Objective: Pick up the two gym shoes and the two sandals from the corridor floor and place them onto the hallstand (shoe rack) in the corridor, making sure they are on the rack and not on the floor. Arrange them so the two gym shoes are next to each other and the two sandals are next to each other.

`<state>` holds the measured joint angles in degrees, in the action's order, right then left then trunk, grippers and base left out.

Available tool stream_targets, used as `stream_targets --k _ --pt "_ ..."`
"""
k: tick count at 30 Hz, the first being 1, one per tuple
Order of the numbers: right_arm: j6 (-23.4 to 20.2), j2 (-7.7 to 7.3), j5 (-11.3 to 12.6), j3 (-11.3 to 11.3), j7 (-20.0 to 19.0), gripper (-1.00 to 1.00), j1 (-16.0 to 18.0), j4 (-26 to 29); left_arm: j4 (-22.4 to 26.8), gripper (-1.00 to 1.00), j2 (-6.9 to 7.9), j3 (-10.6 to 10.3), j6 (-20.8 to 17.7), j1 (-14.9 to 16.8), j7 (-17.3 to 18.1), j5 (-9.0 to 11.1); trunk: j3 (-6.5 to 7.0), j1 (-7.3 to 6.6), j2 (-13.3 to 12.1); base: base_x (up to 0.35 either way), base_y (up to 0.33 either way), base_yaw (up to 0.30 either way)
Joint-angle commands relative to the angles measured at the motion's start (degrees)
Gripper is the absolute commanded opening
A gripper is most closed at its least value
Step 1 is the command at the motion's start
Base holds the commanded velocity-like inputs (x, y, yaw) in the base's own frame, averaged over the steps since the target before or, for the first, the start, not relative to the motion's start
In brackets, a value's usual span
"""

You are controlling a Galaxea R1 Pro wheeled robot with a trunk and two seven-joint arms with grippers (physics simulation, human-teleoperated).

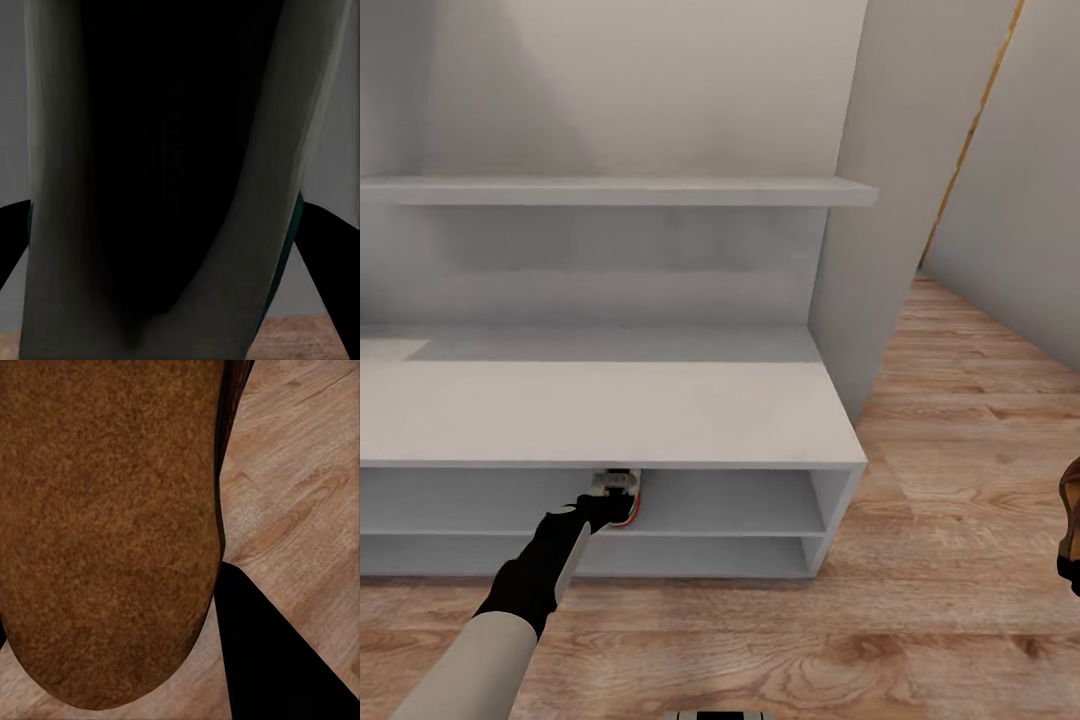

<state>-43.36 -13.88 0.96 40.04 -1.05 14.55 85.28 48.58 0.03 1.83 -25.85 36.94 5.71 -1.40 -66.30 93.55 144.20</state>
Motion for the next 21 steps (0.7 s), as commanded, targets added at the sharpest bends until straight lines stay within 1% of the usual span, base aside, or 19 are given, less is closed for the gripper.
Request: stream_targets --k 1,4,9,21 --pt "-0.3 0.0 0.3 0.1 0.0 -1.0 0.0 0.1 -0.5 -1.0 -0.03 0.1 -0.3 0.0 0.4 0.6 -0.06 0.01 0.0 0.012 -0.01 0.0" --pt "-0.3 0.0 0.3 0.1 0.1 -1.0 0.0 0.1 -0.5 -1.0 -0.03 0.1 -0.3 0.0 0.4 0.6 -0.06 0.01 0.0 0.025 -0.006 0.0" --pt "-0.3 0.0 0.3 0.0 0.1 -1.0 0.0 0.1 -0.5 -1.0 0.0 0.1 -0.3 0.0 0.4 0.6 -0.06 0.01 0.0 0.156 -0.019 0.0" --pt "-0.3 0.0 0.3 0.0 0.1 -1.0 0.0 0.1 -0.5 -1.0 -0.03 0.1 -0.3 0.0 0.4 0.6 -0.06 0.01 0.0 0.012 -0.001 0.0"
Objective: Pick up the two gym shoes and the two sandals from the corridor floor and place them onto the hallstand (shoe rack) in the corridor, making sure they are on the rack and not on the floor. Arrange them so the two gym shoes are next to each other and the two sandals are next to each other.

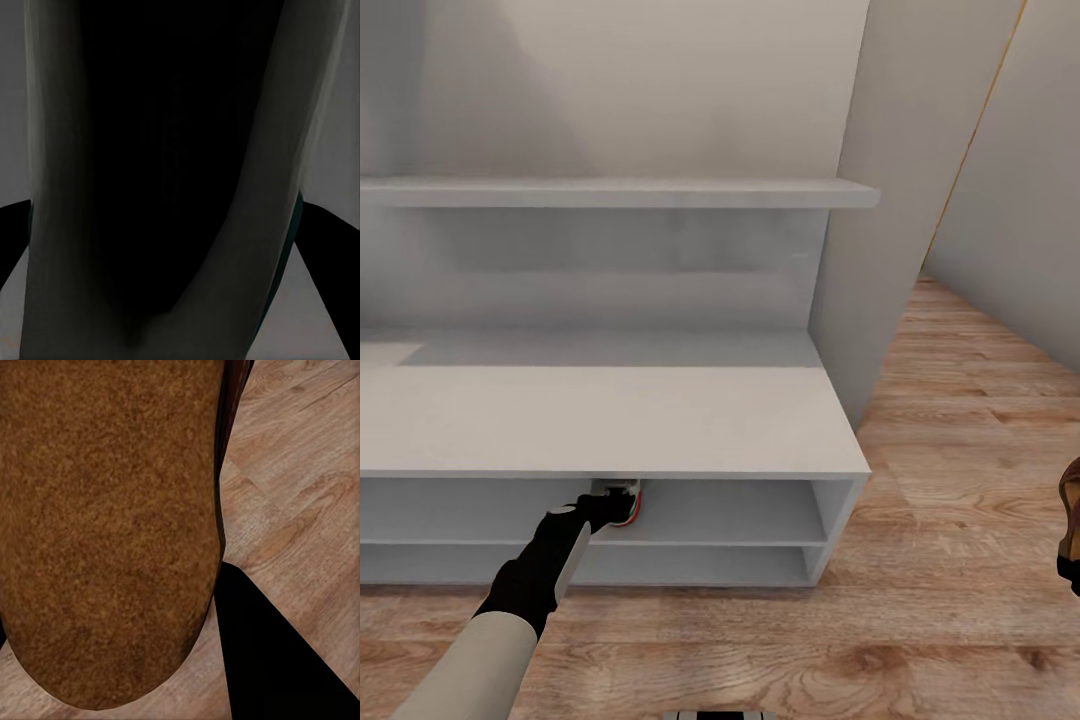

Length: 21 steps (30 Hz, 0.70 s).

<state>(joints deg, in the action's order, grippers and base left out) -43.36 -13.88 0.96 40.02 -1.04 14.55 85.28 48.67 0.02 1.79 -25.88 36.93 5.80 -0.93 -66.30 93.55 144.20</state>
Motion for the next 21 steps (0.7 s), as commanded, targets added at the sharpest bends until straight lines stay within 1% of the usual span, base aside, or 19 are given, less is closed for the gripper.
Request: stream_targets --k 1,8,9,21 --pt "-0.3 0.0 0.3 0.1 0.0 -1.0 0.0 0.1 -0.6 -1.0 -0.02 0.1 -0.3 0.0 0.4 0.2 -0.06 0.0 0.0 0.0 0.0 0.0" --pt "-0.3 0.0 0.3 0.1 0.0 -1.0 0.0 0.1 -0.6 -1.0 -0.02 0.1 -0.3 0.0 0.3 0.1 -0.06 0.0 0.0 0.0 0.0 0.0" --pt "-0.3 0.0 0.3 0.1 0.0 -1.0 0.0 0.1 -0.6 1.0 -0.02 0.1 -0.3 0.0 0.3 0.1 -0.06 0.0 0.0 0.0 0.0 0.0" --pt "-0.3 0.0 0.3 0.1 0.1 -1.0 0.0 0.1 -0.6 1.0 0.15 0.1 -0.3 0.0 0.4 0.2 -0.06 0.0 0.0 0.0 0.0 0.0"
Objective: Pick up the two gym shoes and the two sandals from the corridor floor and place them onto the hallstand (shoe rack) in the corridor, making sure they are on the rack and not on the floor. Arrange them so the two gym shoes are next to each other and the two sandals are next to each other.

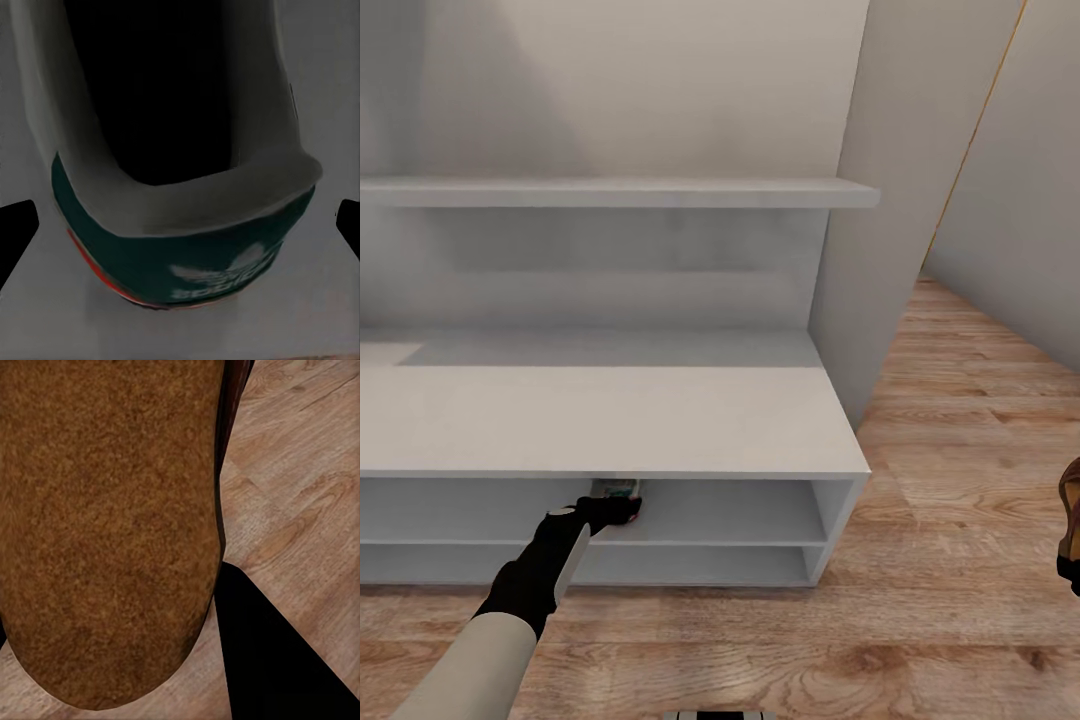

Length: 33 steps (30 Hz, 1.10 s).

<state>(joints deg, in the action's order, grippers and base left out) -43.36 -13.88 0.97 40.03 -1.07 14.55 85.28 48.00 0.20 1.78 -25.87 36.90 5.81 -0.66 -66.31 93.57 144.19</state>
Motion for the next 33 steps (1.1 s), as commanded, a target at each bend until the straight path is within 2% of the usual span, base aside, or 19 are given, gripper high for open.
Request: stream_targets --k 1,11,24,33 --pt "-0.3 0.0 0.3 0.1 0.1 -1.0 0.0 0.1 0.1 1.0 -0.02 0.2 -0.3 0.0 0.3 -0.1 -0.05 -0.01 0.0 0.0 0.0 0.0" --pt "-0.3 0.0 0.3 0.1 0.1 -1.0 0.0 0.1 0.1 1.0 0.01 0.2 -0.3 0.0 0.3 0.0 -0.05 -0.01 0.0 -0.073 0.0 0.0" --pt "-0.3 0.0 0.3 0.1 0.0 -1.0 0.0 0.1 0.1 1.0 0.07 0.4 0.2 0.0 0.3 -0.1 -0.05 -0.01 0.0 -0.32 0.0 0.0" --pt "-0.4 0.0 0.3 0.0 0.2 -1.0 0.0 0.1 0.1 1.0 0.15 2.2 1.3 0.0 0.3 -0.1 -0.05 -0.01 0.0 -0.327 0.054 0.0"
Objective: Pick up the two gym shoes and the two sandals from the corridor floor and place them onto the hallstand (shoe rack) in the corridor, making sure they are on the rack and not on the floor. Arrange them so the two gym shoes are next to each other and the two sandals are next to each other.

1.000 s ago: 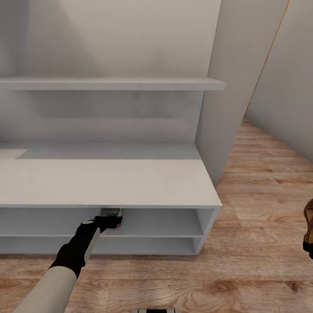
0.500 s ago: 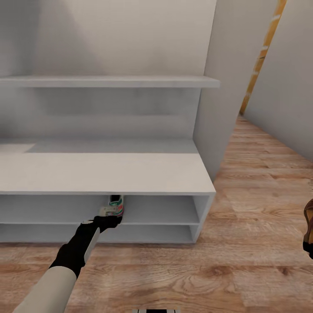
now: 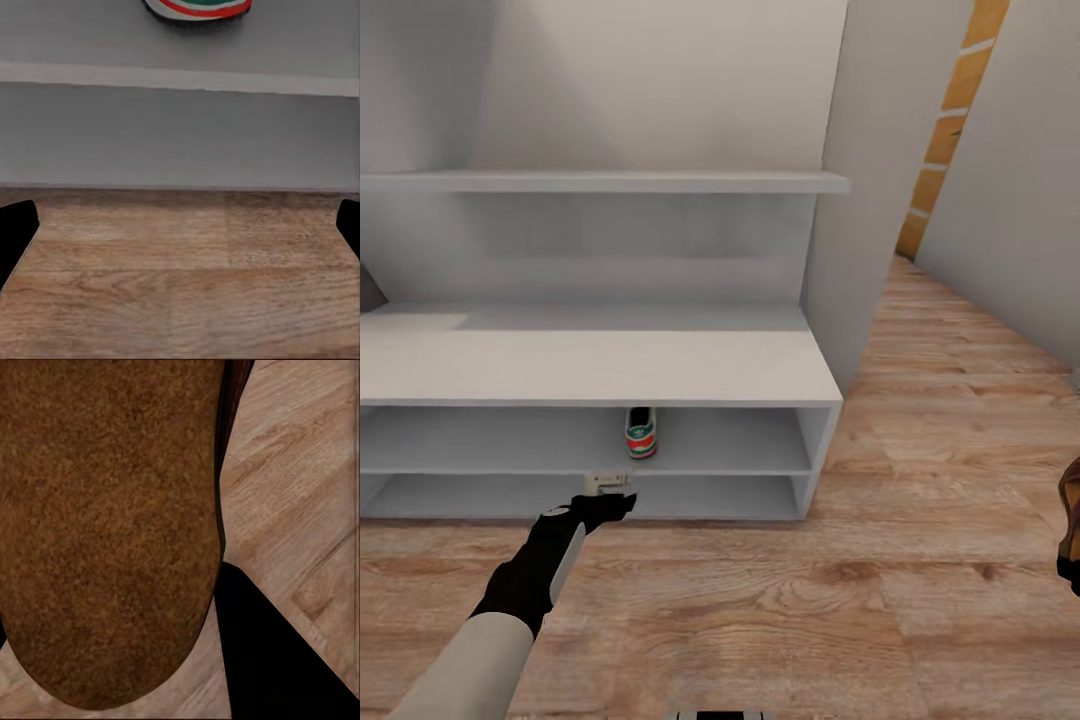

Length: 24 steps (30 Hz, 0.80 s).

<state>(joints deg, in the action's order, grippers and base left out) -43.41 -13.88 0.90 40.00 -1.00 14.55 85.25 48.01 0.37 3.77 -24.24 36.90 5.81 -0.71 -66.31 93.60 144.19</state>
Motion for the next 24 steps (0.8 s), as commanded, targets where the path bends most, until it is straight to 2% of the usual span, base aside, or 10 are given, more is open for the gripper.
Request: stream_targets --k 1,15,24 --pt "-0.4 -0.01 0.3 0.1 0.1 -1.0 0.0 0.1 0.1 1.0 -0.02 0.2 -0.3 0.0 0.3 -0.1 -0.05 -0.04 0.0 -0.255 0.221 0.0" --pt "-0.4 -0.01 0.3 -0.1 0.1 -1.0 0.0 0.1 0.0 1.0 -0.02 0.2 2.1 -0.1 0.5 0.1 -0.05 -0.04 0.0 -0.17 0.274 0.0" --pt "-0.4 -0.01 0.3 -0.1 0.1 -1.0 0.0 0.1 0.1 1.0 0.25 0.9 2.3 -0.1 0.8 0.2 -0.05 -0.04 0.0 -0.079 0.298 0.0"
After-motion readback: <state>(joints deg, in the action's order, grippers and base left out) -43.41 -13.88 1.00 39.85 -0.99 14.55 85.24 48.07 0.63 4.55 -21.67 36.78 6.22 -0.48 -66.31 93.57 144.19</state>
